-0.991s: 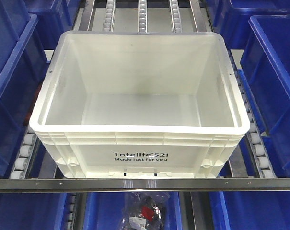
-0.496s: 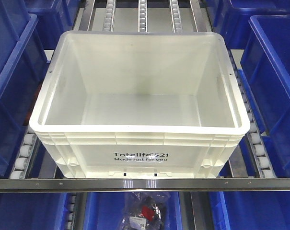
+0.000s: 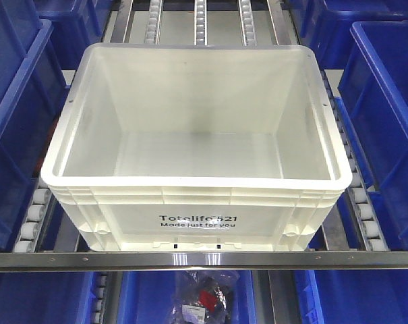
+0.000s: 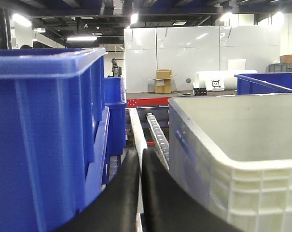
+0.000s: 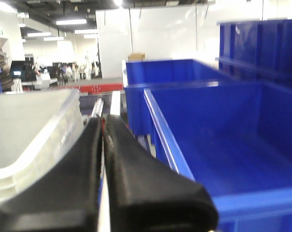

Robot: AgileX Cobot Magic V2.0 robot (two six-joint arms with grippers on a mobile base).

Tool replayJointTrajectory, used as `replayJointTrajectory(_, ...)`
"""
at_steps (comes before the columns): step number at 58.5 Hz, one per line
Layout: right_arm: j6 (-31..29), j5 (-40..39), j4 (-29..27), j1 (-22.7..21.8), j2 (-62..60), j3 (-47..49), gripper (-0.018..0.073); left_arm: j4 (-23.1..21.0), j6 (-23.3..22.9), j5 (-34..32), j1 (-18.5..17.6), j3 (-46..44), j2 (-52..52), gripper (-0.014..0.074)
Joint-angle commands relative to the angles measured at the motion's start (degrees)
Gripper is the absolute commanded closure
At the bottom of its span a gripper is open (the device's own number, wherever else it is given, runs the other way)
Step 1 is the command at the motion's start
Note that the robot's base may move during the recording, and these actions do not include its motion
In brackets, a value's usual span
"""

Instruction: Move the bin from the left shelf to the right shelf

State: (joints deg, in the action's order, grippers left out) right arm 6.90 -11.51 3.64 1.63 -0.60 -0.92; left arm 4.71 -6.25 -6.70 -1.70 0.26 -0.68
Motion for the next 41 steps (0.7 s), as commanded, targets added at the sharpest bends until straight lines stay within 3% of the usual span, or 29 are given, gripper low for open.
replayJointTrajectory(1, 1.35, -0.34, 0.33, -0.42, 2.06, 5.75, 0.0567, -0.20, -0.42, -2.54, -0.12, -5.67, 0.32, 0.0603)
replayJointTrajectory(20, 1.29, 14.09, 3.25, -0.42, 20.70, 24.00, 0.0567, -0.55, -0.37, 17.95, -0.12, -25.67, 17.39, 0.0603)
replayJointTrajectory(41, 1.29, 14.23, 3.32, -0.42, 24.09, 24.36, 0.0549, -0.57, -0.43, 19.05, -0.12, -26.05, 18.51, 0.0596)
